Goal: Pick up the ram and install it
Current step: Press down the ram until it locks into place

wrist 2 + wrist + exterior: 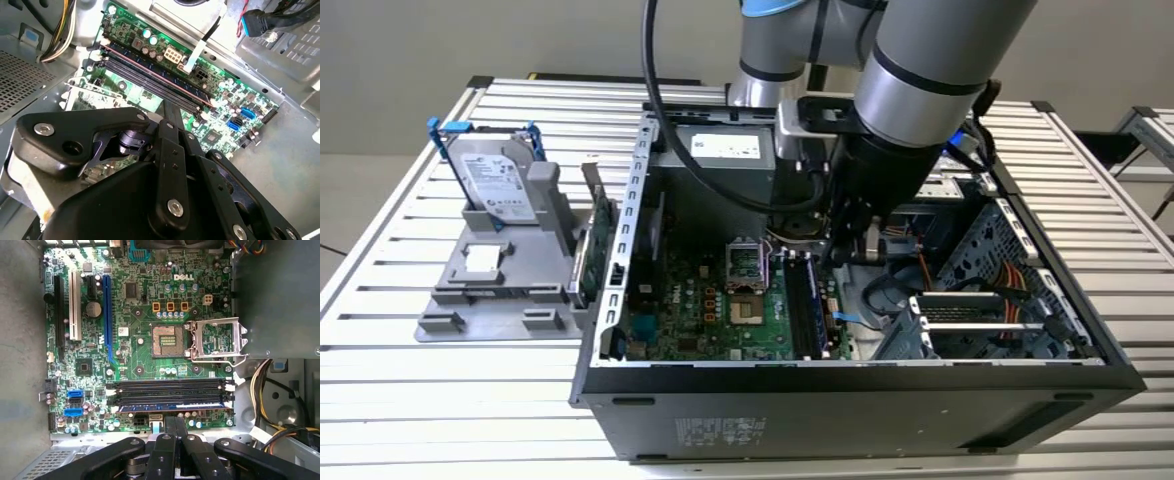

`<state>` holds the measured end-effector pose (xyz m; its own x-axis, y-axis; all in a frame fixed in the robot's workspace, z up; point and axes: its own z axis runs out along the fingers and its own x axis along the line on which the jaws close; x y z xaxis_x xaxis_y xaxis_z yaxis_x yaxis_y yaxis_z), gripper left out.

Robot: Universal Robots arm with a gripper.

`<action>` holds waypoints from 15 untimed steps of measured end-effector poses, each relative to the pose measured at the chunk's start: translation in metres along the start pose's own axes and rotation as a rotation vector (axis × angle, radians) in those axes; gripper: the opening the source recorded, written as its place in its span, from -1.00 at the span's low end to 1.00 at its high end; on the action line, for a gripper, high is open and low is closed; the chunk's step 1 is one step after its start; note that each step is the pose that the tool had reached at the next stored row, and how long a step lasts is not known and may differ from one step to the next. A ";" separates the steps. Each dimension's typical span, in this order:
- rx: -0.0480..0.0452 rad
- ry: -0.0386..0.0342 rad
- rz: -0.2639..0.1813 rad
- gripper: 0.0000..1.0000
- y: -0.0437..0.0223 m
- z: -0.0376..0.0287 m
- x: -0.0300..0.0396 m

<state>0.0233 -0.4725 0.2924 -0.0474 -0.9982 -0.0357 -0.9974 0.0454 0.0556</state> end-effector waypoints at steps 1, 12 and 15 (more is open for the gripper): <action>0.0001 -0.0002 0.000 -1.00 0.0001 -0.0013 -0.0001; 0.0001 -0.0001 0.000 -1.00 0.0004 -0.0068 -0.0002; 0.0001 -0.0001 0.000 -1.00 0.0004 -0.0069 -0.0003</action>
<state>0.0233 -0.4725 0.2993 -0.0474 -0.9982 -0.0358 -0.9974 0.0454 0.0555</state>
